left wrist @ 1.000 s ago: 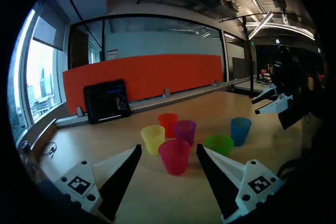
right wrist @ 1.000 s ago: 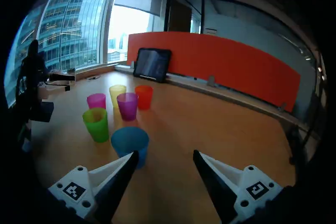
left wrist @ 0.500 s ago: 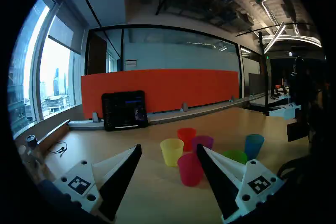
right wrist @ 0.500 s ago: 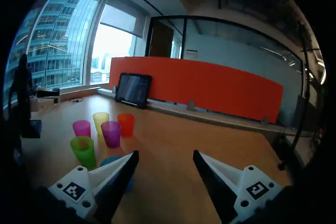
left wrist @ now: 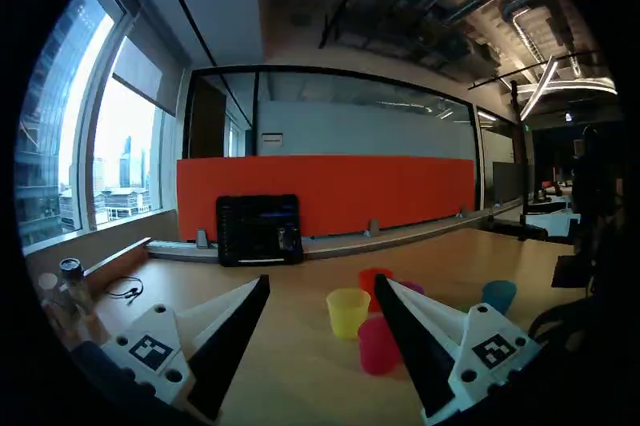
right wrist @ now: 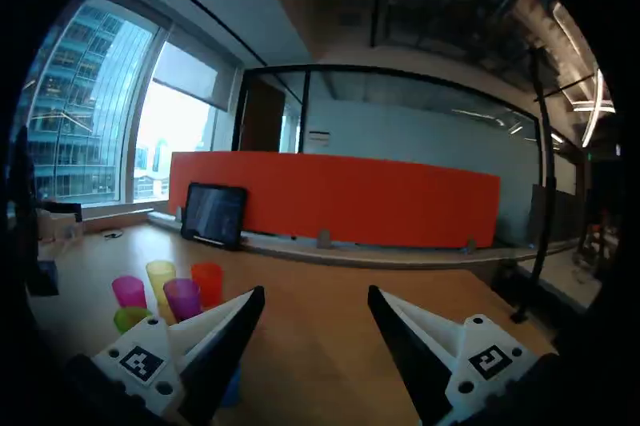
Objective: Pour water
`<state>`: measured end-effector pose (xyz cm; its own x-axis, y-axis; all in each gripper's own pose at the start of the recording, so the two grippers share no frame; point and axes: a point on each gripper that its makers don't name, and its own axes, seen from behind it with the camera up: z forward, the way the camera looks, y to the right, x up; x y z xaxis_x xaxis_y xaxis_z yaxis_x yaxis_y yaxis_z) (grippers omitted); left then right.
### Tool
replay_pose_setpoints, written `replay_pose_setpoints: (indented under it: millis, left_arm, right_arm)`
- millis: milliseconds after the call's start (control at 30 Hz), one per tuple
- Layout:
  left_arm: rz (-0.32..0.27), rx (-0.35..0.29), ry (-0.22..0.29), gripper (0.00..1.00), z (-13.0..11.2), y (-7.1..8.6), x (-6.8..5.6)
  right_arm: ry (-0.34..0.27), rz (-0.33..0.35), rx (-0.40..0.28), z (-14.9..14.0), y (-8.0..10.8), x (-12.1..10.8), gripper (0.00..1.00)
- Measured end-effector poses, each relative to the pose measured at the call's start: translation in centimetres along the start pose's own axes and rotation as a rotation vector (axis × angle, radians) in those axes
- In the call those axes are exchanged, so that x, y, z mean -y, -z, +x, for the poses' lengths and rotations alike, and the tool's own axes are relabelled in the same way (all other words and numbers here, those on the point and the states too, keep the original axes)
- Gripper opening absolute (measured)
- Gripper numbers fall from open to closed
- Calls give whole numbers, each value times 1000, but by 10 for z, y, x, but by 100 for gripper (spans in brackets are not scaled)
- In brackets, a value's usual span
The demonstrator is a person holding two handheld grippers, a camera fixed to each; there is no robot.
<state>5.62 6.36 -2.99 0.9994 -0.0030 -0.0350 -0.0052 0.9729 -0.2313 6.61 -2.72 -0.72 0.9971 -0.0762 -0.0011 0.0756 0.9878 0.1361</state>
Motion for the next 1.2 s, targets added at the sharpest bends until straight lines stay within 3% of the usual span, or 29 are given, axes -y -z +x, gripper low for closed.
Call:
replay_pose_setpoints:
  millis: [367, 667, 1200]
  left_arm:
    - [85, -43, 4, 97, 17, -3, 11]
    - [147, -47, -11, 97, 14, -7, 24]
    - [197, -34, -39, 97, -14, -10, 29]
  right_arm:
    - [-35, -173, -95, 24, 9, -32, 100]
    - [-30, -207, -97, 22, 15, -34, 100]
    - [-69, -223, -92, 13, 16, -36, 100]
